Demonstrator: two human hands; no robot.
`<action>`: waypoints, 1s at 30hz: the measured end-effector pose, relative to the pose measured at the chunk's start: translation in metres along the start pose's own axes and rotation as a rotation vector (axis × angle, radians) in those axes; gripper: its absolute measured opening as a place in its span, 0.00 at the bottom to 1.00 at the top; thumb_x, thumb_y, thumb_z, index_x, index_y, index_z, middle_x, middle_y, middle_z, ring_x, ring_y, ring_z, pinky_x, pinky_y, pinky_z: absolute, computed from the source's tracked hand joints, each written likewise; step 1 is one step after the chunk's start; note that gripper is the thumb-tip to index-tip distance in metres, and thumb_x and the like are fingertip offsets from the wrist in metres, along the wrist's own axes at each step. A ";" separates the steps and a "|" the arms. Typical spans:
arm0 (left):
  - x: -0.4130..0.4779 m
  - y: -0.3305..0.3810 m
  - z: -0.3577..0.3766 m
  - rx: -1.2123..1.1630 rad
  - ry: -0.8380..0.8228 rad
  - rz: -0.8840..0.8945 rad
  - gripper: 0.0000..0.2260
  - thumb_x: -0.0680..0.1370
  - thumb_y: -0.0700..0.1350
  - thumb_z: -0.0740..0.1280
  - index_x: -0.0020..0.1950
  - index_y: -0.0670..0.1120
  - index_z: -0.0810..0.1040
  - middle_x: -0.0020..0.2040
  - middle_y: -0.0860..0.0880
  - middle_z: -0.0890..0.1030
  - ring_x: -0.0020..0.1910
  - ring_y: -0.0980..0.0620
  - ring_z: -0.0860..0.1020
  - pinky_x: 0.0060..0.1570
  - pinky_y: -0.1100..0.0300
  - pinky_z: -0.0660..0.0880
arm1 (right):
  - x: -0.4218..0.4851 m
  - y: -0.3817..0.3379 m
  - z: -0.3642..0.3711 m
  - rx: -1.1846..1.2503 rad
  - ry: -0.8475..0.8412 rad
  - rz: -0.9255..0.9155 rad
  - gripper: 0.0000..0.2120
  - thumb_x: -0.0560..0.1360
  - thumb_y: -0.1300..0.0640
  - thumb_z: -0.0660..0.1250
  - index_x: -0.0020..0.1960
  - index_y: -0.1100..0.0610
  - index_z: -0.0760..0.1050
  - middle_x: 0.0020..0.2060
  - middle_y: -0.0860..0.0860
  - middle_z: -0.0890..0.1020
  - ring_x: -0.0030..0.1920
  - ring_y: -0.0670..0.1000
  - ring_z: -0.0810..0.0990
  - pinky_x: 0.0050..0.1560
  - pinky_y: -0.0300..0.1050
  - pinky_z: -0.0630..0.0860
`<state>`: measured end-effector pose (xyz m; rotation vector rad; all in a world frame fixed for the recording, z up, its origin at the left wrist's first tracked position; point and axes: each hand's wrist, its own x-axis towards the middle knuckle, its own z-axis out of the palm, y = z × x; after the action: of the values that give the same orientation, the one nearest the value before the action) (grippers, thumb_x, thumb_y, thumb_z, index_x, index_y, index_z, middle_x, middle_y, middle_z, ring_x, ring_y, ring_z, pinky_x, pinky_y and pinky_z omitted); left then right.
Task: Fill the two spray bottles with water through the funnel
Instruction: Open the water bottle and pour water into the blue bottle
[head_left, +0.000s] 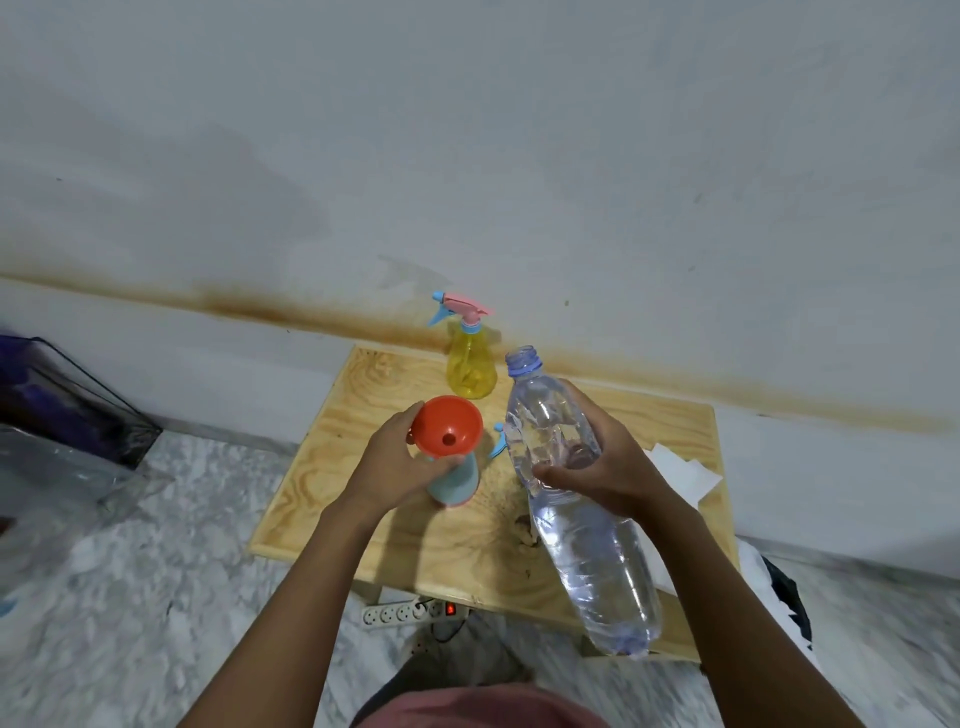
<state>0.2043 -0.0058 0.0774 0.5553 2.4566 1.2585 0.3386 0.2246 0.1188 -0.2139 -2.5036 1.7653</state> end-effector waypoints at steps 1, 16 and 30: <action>0.001 -0.001 0.000 -0.001 0.004 0.002 0.32 0.66 0.50 0.81 0.67 0.52 0.73 0.57 0.55 0.77 0.56 0.52 0.76 0.50 0.69 0.69 | 0.000 0.001 0.000 -0.021 -0.018 0.016 0.41 0.66 0.52 0.80 0.69 0.32 0.61 0.60 0.34 0.78 0.58 0.36 0.79 0.53 0.30 0.75; 0.002 -0.004 0.001 -0.001 0.031 -0.001 0.35 0.66 0.49 0.81 0.70 0.49 0.72 0.58 0.54 0.75 0.55 0.52 0.75 0.52 0.63 0.69 | 0.007 0.018 0.013 -0.109 -0.206 0.118 0.43 0.65 0.41 0.77 0.75 0.46 0.65 0.55 0.41 0.83 0.47 0.48 0.83 0.49 0.43 0.80; 0.006 -0.010 0.003 -0.007 0.034 -0.005 0.38 0.65 0.51 0.82 0.72 0.49 0.71 0.61 0.52 0.77 0.56 0.53 0.76 0.54 0.63 0.72 | 0.012 0.016 0.014 -0.117 -0.278 0.147 0.37 0.70 0.53 0.77 0.75 0.44 0.65 0.50 0.43 0.85 0.43 0.49 0.85 0.44 0.38 0.80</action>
<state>0.1983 -0.0063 0.0673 0.5295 2.4786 1.2843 0.3257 0.2192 0.0989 -0.1732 -2.8585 1.8143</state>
